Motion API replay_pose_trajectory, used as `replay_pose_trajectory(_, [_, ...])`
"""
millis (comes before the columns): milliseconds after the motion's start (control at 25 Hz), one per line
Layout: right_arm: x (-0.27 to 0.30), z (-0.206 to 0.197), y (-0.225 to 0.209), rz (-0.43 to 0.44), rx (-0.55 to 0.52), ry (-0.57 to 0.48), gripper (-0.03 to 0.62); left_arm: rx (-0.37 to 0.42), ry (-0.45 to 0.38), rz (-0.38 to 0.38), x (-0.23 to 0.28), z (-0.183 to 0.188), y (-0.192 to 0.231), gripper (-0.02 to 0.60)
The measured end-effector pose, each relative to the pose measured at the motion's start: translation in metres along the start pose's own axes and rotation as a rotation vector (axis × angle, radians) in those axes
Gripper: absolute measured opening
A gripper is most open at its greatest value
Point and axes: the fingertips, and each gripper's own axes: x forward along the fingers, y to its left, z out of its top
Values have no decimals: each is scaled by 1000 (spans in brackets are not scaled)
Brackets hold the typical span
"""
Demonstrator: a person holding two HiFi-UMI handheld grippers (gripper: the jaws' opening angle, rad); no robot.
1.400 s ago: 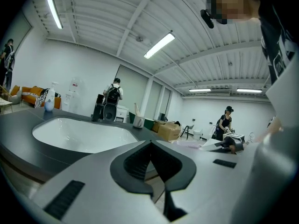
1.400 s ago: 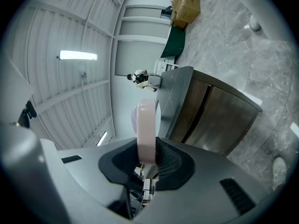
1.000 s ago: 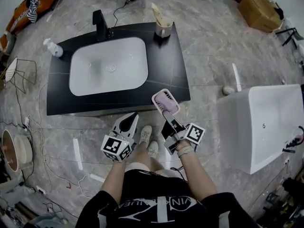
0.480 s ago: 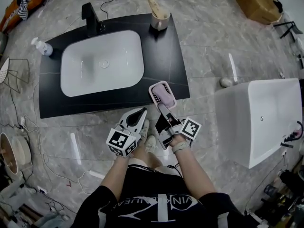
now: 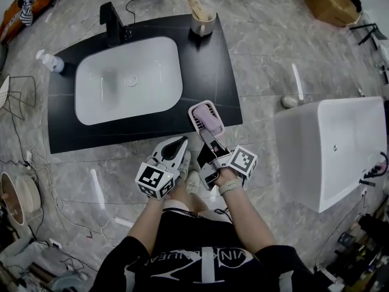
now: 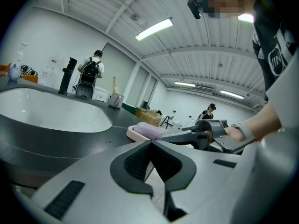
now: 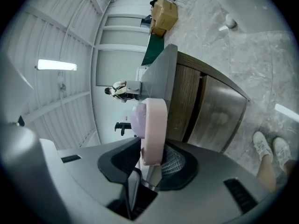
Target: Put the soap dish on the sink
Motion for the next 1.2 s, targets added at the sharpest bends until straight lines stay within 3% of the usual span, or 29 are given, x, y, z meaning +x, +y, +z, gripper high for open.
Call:
replay_pose_trajectory(240, [1,2,10,46,-5,9,245,-13,25,-47,6,-10,-12,15])
replay_pose_trajectory(440, [3,0,12,75,-25,45,287,0,64,-121,17,-20,-31,15])
replay_pose_trajectory(840, [7,-4,15,111,-43,82,307,64,120,-196,37,-31,-57,15])
replay_pose_trajectory(1200, [7,-10,12,98,-51,100,308,62,115,-154,45,-24,-40,15])
